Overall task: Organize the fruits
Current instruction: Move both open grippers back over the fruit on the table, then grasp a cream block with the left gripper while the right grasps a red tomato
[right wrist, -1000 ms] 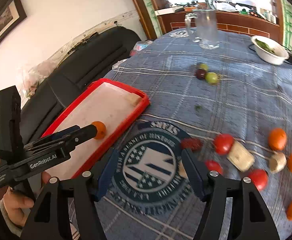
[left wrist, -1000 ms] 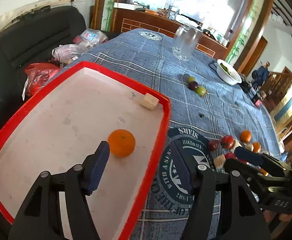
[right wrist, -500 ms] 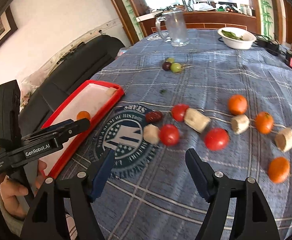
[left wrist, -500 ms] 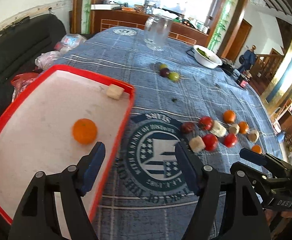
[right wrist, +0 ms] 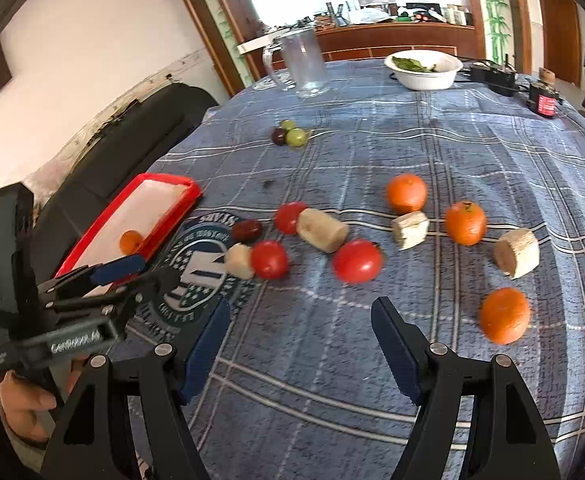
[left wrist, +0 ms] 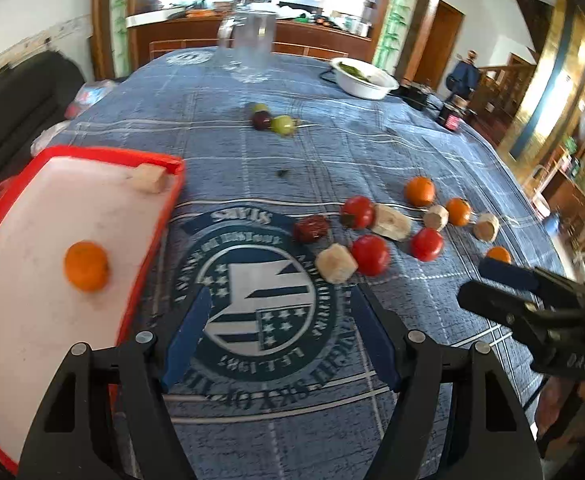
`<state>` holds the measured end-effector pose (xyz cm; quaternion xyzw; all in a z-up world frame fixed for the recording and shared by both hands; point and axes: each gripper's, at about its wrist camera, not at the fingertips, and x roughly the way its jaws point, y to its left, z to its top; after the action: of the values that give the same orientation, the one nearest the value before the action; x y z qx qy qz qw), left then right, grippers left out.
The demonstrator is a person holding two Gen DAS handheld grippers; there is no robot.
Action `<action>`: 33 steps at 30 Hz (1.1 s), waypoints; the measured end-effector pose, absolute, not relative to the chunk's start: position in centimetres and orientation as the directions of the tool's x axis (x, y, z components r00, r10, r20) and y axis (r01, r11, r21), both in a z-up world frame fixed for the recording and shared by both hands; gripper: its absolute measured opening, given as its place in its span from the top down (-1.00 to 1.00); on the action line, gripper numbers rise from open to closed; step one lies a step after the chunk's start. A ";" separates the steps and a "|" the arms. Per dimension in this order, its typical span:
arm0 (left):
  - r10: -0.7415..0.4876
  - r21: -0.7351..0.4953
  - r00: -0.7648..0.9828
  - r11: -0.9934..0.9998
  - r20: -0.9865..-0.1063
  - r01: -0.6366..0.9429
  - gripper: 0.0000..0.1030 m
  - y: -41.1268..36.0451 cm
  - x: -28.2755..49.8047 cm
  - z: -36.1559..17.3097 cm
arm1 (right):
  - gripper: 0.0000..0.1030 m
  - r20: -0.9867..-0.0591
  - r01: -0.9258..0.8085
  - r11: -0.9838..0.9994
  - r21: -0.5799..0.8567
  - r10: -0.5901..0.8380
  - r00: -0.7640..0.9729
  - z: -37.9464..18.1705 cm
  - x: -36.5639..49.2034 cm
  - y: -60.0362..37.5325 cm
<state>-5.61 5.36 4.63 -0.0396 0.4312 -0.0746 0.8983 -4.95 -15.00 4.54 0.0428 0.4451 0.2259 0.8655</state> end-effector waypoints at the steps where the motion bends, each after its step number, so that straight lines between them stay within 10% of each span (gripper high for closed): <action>1: -0.172 -0.126 0.620 0.985 -0.766 0.118 -0.40 5.0 -5.5 4.6 | -0.45 -0.752 -0.348 0.896 0.275 0.426 0.503 4.5 -4.7 -15.2; 22: -0.169 0.005 0.563 0.956 -0.809 0.293 -0.11 1.2 -2.6 1.5 | -0.10 -0.792 -0.319 0.913 0.256 0.387 0.472 2.1 -1.3 -15.7; 33: -0.183 0.001 0.555 0.949 -0.812 0.315 0.47 0.5 -2.4 1.3 | 0.04 -0.800 -0.311 0.917 0.249 0.375 0.468 1.4 0.4 -15.1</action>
<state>-2.39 0.51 1.33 0.0734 0.4501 -0.1419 0.8786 0.40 -15.06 1.35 0.0340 0.4752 0.2003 0.8561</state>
